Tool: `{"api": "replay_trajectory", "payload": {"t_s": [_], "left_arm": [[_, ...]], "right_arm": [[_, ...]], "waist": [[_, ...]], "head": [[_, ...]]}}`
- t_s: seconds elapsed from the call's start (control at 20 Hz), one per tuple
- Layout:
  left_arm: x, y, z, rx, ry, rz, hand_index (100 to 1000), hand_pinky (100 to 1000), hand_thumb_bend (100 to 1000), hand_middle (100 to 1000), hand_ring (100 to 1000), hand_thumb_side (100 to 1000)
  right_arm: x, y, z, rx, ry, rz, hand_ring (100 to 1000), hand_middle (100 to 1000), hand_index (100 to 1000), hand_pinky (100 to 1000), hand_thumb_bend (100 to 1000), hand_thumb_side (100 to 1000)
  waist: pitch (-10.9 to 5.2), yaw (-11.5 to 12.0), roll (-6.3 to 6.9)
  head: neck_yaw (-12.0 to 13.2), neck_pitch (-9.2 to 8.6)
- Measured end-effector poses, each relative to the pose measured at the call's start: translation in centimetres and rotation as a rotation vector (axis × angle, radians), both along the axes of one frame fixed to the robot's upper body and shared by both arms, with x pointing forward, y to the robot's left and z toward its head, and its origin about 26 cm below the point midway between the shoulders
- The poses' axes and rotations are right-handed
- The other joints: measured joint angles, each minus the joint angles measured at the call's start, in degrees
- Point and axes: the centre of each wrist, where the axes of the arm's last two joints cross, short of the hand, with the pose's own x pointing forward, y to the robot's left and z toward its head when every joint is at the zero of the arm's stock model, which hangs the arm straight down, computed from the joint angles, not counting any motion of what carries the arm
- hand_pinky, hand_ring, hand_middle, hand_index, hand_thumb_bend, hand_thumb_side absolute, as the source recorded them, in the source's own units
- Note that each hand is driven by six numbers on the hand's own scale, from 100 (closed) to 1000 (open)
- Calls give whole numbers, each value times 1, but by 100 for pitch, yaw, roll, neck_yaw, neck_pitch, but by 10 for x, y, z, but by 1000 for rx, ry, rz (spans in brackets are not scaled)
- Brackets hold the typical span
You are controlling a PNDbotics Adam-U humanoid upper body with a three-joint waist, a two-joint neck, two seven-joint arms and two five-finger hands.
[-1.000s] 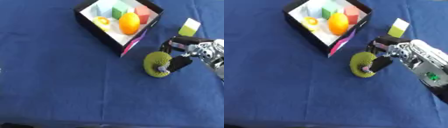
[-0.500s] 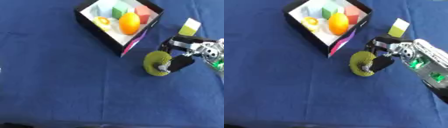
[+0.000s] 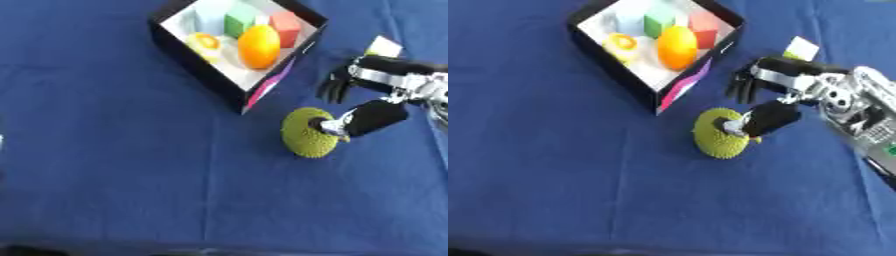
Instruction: Pick up objects on the table and place them in the box.
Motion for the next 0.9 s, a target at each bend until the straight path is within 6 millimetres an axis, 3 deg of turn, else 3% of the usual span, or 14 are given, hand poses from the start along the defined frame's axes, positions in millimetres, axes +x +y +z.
{"api": "replay_trajectory", "payload": {"t_s": [0.05,0.1,0.15,0.2,0.25,0.6,0.9], "left_arm": [[0,0,0,0,0,0,823,690,100,759,762,611],[0,0,0,0,1,-1,823,690,100,759,762,609],[0,0,0,1,2,-1,823,690,100,758,761,609],[0,0,0,1,2,-2,822,689,100,758,761,609],[0,0,0,2,3,-3,822,689,100,757,761,608],[0,0,0,4,7,-6,820,688,100,752,760,614],[0,0,0,3,9,-10,815,688,100,747,759,614]], "right_arm": [[-1,0,2,3,-3,3,791,726,833,921,424,486],[-3,0,2,3,-1,9,838,764,880,962,453,483],[-4,0,1,-3,7,19,886,800,923,1000,486,372],[-5,0,-1,-14,20,34,892,807,930,1000,441,402],[-6,1,-3,-29,31,52,917,824,946,1000,435,320],[1,-1,-6,-171,42,127,913,855,989,1000,423,252],[20,-7,-17,-258,37,78,916,851,996,1000,430,305]], "waist": [[0,-1,0],[0,0,0],[0,4,0],[0,10,0],[0,15,0],[0,18,0],[0,28,0]], "head": [[0,0],[0,0],[0,0],[0,0],[0,0],[-1,2],[-2,2]]}}
